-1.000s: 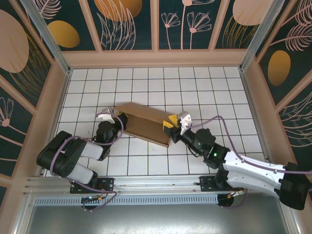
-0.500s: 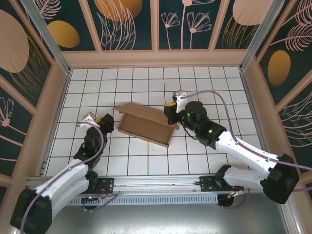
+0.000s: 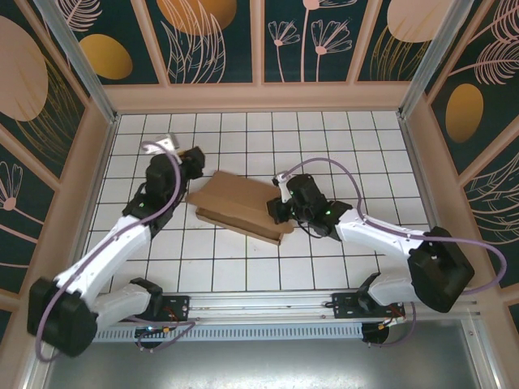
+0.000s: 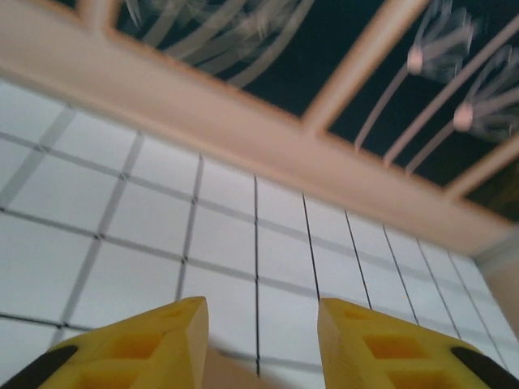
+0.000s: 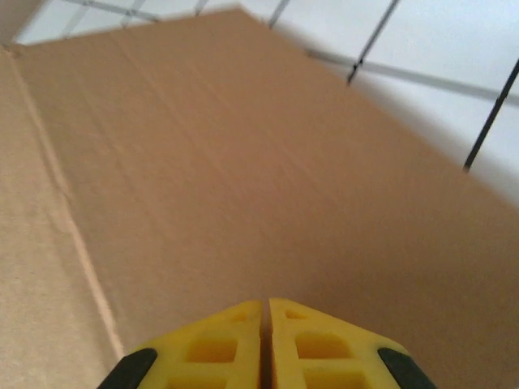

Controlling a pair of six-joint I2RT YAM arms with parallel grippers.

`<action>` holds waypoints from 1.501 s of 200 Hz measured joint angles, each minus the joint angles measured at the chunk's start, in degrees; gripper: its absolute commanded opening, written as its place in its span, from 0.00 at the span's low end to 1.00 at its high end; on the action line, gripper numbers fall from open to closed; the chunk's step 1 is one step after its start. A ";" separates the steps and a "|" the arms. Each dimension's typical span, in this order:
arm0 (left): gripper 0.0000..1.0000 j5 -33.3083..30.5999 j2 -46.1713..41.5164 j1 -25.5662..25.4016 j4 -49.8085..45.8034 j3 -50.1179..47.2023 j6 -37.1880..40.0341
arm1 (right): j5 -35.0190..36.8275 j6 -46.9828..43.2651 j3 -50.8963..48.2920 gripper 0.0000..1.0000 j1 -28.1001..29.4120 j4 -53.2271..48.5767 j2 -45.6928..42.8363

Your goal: Fold the paper box

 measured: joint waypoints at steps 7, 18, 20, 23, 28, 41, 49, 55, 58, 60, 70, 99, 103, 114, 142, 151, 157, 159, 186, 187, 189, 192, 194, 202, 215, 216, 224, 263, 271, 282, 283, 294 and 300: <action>0.33 2.32 2.14 -0.04 -0.48 -0.02 -0.09 | -0.17 0.15 -0.79 0.13 0.00 0.02 0.87; 0.30 6.05 4.90 -0.15 -1.03 -0.63 -0.37 | -0.39 0.22 -1.60 0.15 0.00 0.13 2.25; 0.30 6.49 5.20 -0.15 -0.98 -0.79 -0.57 | -0.37 0.22 -1.68 0.15 0.02 0.13 2.58; 0.29 7.45 5.68 -0.15 -0.83 -1.18 -0.83 | -0.37 0.20 -1.75 0.15 0.02 0.02 3.02; 0.28 8.96 6.32 -0.15 -0.52 -2.01 -1.40 | -0.31 0.26 -1.90 0.15 0.00 0.04 3.76; 0.26 12.24 7.56 -0.15 1.29 -5.01 -3.17 | 0.26 0.37 -1.97 0.16 -0.04 0.07 5.70; 0.24 13.81 8.48 -0.15 2.80 -7.02 -4.46 | 0.48 0.50 -1.92 0.15 -0.17 0.15 6.93; 0.23 14.99 9.44 -0.15 4.13 -8.68 -5.57 | 0.52 0.63 -1.77 0.14 -0.26 0.26 7.65; 0.23 15.67 10.10 -0.15 4.98 -9.73 -5.97 | 0.57 0.79 -1.51 0.13 -0.33 0.22 7.93; 0.22 16.00 10.45 -0.15 5.31 -10.14 -6.38 | 0.63 0.83 -1.40 0.11 -0.35 0.22 8.04; 0.21 17.70 12.96 -0.15 8.33 -13.40 -8.66 | 1.36 1.11 -0.44 0.00 -0.55 0.31 8.66; 0.20 20.15 17.07 0.00 17.40 -17.42 -13.03 | 5.25 3.43 0.17 0.00 -1.14 0.96 9.68; 0.20 20.41 17.31 0.00 17.94 -17.42 -13.44 | 6.05 3.96 0.31 0.00 -1.20 0.83 9.68; 0.21 21.05 17.66 -0.02 18.64 -17.44 -14.19 | 7.69 5.01 0.90 0.00 -1.51 0.11 9.79; 0.31 20.85 15.23 -0.20 16.00 -17.07 -14.21 | 9.88 5.70 2.01 0.03 -2.73 -2.36 8.94; 0.35 20.11 13.46 -0.20 13.20 -16.24 -13.73 | 10.47 5.68 1.81 0.11 -3.04 -2.82 7.58; 0.38 19.28 12.35 -0.20 11.56 -15.41 -13.18 | 10.91 5.66 1.49 0.17 -3.17 -2.82 5.90; 0.40 19.12 12.00 -0.20 11.02 -15.04 -13.33 | 10.95 5.70 1.33 0.20 -3.23 -2.80 5.29; 0.47 15.96 9.38 -0.20 5.97 -8.41 -10.69 | 11.06 5.75 0.70 0.38 -4.74 -2.12 -3.08; 0.48 15.85 9.35 -0.20 5.88 -8.20 -10.62 | 11.08 5.75 0.70 0.40 -4.81 -2.05 -3.21; 0.48 15.76 9.35 -0.17 5.62 -7.56 -10.19 | 11.08 5.79 0.70 0.42 -5.03 -1.90 -3.63; 0.49 15.34 9.35 -0.17 5.16 -6.73 -9.88 | 10.99 5.97 0.70 0.44 -5.35 -1.81 -4.11; 0.50 15.06 9.35 -0.17 4.90 -6.16 -9.73 | 10.97 5.92 0.70 0.44 -5.57 -1.75 -4.42; 0.53 14.43 9.44 -0.02 3.93 -4.42 -8.85 | 10.56 6.56 0.70 0.48 -6.67 -1.64 -5.03; 0.56 13.90 10.40 0.76 1.84 -1.49 -7.37 | 8.20 7.76 0.59 0.54 -9.03 -1.73 -4.94; 0.56 13.88 10.56 0.87 1.73 -1.31 -7.17 | 7.89 8.22 0.50 0.55 -9.35 -1.70 -4.92; 0.58 14.19 12.04 1.99 0.57 0.37 -6.32 | 5.92 9.70 -0.15 0.61 -11.04 -1.40 -4.83; 0.57 18.18 21.97 9.66 -4.37 4.92 -3.65 | -3.28 16.96 -4.13 0.65 -18.56 0.39 -3.41; 0.57 19.21 24.15 10.54 -5.42 5.27 -3.13 | -4.39 18.23 -4.55 0.65 -19.21 0.72 -2.75; 0.56 20.61 26.32 10.88 -6.47 5.31 -2.51 | -5.90 19.56 -5.18 0.66 -19.61 1.36 -1.97; 0.56 20.72 26.47 10.88 -6.56 5.31 -2.45 | -5.99 19.63 -5.22 0.66 -19.63 1.42 -1.90; 0.56 22.21 28.20 10.75 -7.69 5.31 -1.97 | -7.61 20.65 -6.05 0.69 -19.76 2.43 -1.11; 0.55 22.71 28.85 10.73 -8.13 5.31 -1.62 | -8.39 21.29 -6.40 0.70 -19.76 2.86 -0.55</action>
